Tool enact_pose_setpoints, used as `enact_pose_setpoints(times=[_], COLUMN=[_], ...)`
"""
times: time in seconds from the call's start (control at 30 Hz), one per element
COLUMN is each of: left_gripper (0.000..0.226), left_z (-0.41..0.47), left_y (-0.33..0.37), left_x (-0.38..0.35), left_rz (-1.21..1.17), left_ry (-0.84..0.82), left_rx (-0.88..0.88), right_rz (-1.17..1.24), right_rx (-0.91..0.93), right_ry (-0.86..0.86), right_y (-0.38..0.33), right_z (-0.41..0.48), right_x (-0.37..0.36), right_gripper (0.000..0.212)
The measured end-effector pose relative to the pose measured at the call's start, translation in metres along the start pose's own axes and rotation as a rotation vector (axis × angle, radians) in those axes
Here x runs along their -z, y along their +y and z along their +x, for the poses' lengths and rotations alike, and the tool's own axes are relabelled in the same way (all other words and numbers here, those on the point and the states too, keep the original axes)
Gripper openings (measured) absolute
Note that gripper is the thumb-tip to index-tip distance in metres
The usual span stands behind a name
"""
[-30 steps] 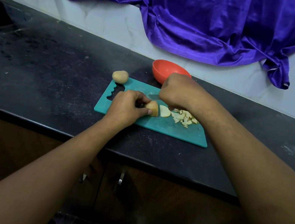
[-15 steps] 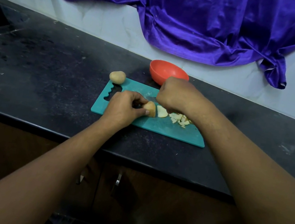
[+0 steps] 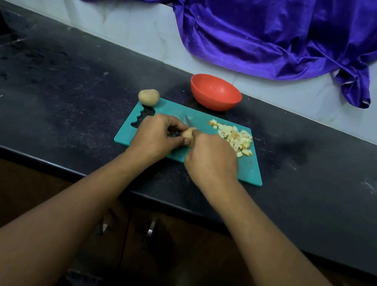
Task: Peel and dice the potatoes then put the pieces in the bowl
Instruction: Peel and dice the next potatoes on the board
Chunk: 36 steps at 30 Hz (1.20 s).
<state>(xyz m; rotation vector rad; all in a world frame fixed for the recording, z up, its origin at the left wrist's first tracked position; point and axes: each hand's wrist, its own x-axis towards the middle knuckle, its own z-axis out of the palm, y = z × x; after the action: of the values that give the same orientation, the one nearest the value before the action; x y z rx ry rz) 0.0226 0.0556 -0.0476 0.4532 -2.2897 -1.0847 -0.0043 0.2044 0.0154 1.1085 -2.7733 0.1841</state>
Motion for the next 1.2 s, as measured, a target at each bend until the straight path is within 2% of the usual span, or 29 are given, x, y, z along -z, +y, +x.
enact_pose_setpoints(times=[0.17,0.3,0.43,0.53,0.7,0.77,0.87,1.0,1.2], left_gripper=[0.028,0.032,0.032,0.033,0.035,0.035,0.034,0.029,0.023], left_z=[0.0,0.001,0.0,-0.001,-0.002,-0.002,-0.002,-0.002,-0.002], left_y=[0.001,0.0,0.001,0.003,0.003,0.004,0.003,0.003,0.001], left_x=[0.0,-0.001,0.001,0.0,0.001,0.002,0.002,0.001,0.001], left_rz=[-0.014,-0.033,-0.026,-0.028,-0.019,-0.008,-0.004,-0.043,-0.065], left_ry=[-0.008,-0.004,-0.008,-0.014,-0.013,-0.024,-0.013,0.003,0.002], left_rx=[0.001,0.015,0.031,0.039,0.038,0.036,0.037,0.044,0.055], right_rz=[-0.017,-0.03,0.012,0.171,0.577,0.639,0.552,0.357,0.151], right_rx=[0.015,0.023,0.034,-0.052,-0.242,-0.26,-0.204,-0.097,-0.059], right_ry=[0.04,-0.045,0.017,0.038,-0.056,-0.034,0.013,-0.021,-0.069], right_y=[0.001,0.01,0.023,0.031,0.049,0.053,0.05,0.036,0.017], right_z=[-0.008,-0.027,-0.033,-0.029,-0.01,-0.008,0.001,0.011,0.016], right_x=[-0.01,-0.018,-0.02,-0.021,-0.015,-0.007,0.012,0.041,0.058], right_gripper=[0.042,0.06,0.056,0.049,0.034,0.032,0.031,0.028,0.026])
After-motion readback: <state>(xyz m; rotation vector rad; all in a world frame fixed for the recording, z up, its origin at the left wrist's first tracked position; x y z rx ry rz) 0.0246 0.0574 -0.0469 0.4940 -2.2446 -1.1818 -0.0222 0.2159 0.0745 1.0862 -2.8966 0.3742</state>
